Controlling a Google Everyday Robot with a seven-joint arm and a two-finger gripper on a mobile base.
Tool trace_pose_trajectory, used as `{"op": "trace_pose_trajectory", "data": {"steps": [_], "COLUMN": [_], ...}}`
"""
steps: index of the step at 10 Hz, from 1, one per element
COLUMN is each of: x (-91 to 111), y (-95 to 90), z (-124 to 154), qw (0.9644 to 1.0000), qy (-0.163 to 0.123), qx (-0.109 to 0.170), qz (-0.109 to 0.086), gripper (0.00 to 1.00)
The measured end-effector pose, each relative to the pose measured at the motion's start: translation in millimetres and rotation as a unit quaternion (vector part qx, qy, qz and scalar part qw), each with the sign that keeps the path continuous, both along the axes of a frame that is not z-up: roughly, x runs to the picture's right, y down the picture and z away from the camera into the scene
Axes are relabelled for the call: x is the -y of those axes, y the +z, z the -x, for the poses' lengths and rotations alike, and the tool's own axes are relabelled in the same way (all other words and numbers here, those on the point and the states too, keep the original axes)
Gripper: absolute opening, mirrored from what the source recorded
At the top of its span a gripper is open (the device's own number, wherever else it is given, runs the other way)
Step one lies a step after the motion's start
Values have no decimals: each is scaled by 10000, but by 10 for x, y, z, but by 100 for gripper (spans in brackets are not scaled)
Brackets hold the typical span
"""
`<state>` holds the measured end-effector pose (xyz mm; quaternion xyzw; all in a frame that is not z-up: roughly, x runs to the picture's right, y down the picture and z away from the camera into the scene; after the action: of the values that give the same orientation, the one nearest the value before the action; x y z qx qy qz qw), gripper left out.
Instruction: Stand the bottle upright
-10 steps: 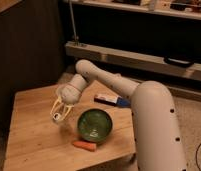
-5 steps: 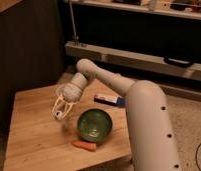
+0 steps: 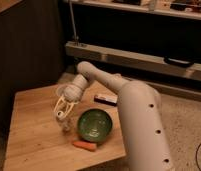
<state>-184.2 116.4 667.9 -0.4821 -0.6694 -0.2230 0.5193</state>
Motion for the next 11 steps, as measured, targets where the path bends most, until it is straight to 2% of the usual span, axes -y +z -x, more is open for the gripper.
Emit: {"op": "trace_pose_trajectory", "data": {"steps": [2,3,4,7,9,11], "x": [4,2,-20,-80,-81,-82], "y": [4,7,23,51,67,65], "z": [-20,-32,-35,-19,-34,-30], "qw": [9999,9998,9998,9995,9994,9994], "qy": [-130,-175,-188,-254,-261,-265], "qx": [-37,-35,-31,18,-7,-4], "qz": [23,56,94,210,208,208], "gripper": [13,16,22,55,63,63]}}
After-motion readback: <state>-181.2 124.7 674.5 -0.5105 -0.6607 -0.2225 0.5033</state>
